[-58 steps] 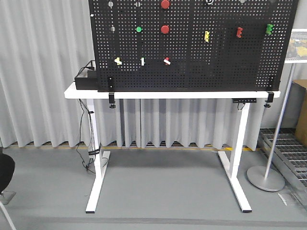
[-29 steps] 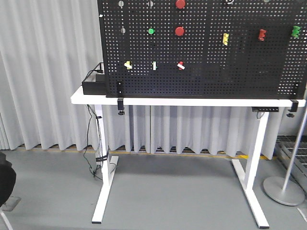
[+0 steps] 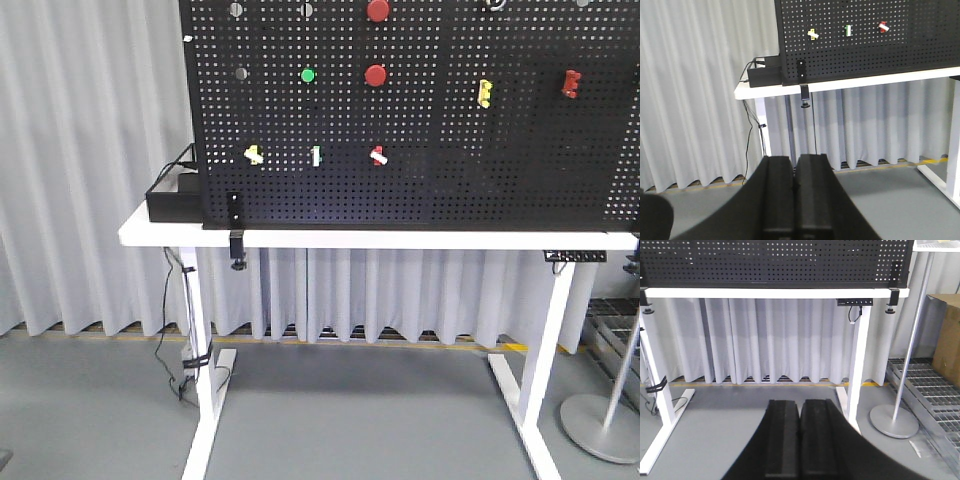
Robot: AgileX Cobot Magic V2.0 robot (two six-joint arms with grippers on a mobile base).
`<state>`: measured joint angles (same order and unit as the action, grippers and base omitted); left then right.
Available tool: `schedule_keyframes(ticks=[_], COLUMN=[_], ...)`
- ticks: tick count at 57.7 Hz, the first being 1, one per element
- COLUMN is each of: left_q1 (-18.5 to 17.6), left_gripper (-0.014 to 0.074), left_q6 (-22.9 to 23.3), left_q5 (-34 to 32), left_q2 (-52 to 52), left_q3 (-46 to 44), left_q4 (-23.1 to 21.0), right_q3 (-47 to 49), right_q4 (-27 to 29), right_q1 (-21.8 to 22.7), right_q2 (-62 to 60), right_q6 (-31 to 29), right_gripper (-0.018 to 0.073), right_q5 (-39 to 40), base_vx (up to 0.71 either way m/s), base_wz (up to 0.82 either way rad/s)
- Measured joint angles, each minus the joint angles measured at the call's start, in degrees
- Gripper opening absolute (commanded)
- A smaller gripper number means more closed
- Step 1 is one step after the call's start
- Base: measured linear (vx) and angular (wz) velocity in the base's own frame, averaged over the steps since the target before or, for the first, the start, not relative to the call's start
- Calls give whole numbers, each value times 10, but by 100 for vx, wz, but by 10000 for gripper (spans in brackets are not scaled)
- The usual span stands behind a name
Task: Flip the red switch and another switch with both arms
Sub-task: 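Drive the base forward up to the black pegboard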
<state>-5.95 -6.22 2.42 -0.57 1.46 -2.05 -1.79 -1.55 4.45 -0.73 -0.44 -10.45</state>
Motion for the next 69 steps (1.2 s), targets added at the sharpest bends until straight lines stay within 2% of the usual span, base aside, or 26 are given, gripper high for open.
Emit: schedule_keyframes(ticks=[69], left_q1=[0], left_gripper=[3], left_q6=[0], left_q5=[1], left_q2=[0], left_q3=[0], left_q4=[0], right_q3=[0], right_q4=[0], right_q1=[0], right_q2=[0], right_q6=[0], right_gripper=[-6], right_q5=[-1], base_vx=[37], base_wz=[-3])
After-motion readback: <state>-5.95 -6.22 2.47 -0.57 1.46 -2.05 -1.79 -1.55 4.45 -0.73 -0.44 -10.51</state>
